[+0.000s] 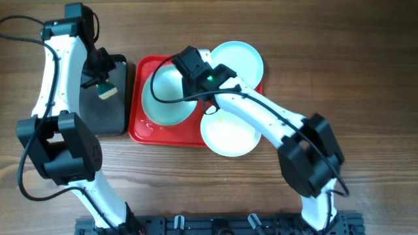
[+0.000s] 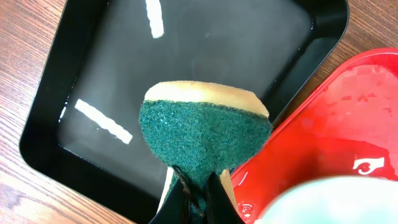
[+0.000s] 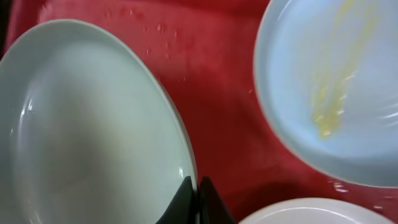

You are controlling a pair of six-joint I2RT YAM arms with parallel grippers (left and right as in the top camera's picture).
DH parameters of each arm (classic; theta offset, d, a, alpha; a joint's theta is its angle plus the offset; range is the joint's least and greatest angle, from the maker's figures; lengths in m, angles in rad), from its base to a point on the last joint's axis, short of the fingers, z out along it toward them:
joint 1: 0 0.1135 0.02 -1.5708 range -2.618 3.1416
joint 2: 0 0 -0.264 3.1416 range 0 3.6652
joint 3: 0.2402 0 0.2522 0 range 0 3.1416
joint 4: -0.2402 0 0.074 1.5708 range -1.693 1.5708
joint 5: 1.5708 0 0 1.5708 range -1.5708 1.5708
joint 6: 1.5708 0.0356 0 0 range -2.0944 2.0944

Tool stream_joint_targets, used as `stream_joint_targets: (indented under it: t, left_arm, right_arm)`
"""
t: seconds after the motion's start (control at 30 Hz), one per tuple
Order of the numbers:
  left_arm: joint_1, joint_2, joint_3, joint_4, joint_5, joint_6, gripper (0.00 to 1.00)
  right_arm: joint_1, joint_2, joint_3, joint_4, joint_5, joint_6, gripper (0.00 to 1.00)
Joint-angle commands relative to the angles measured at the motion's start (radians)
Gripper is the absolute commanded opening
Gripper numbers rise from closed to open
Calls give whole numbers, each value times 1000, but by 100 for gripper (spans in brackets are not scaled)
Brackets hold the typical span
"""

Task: Clean dirty plates on tray and stack at the side

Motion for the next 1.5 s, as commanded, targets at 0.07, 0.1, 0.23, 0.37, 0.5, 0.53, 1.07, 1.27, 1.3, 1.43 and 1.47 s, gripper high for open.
stream_joint_targets:
  t: [0.07, 0.1, 0.23, 0.37, 0.5, 0.53, 1.07, 1.27, 1.3, 1.43, 1.47]
  left_arm:
    - [1, -25, -7, 4, 9, -17, 4]
    - [1, -25, -7, 4, 9, -17, 4]
    - [1, -25, -7, 4, 9, -16, 4]
    - [1, -25, -7, 4, 9, -16, 4]
    - [1, -25, -7, 4, 9, -16, 4]
    - [1, -25, -7, 4, 9, -16, 4]
    - [1, -25, -7, 4, 9, -16, 4]
    - [1, -25, -7, 8, 9, -16, 4]
    - [1, -25, -7, 7, 9, -17, 4]
    - [-10, -25, -7, 0, 13, -17, 4]
    - [-16, -25, -7, 0, 19, -17, 4]
  right_arm:
    - [8, 88, -2, -5, -151, 26, 4]
    - [8, 89, -2, -6, -151, 26, 6]
    - [0, 89, -2, 3, -151, -48, 29]
    - [-21, 90, -2, 44, -156, -299, 53]
    - [-67, 97, -2, 124, -261, -539, 56]
    - [-77, 101, -2, 141, -288, -578, 56]
    - [-106, 210, -2, 241, -408, -517, 25]
    - [-106, 221, -2, 242, -379, -392, 4]
    - [-106, 224, -2, 234, -369, -355, 4]
    - [-106, 223, -2, 136, -173, -60, 4]
    - [-106, 223, -2, 111, -156, -3, 4]
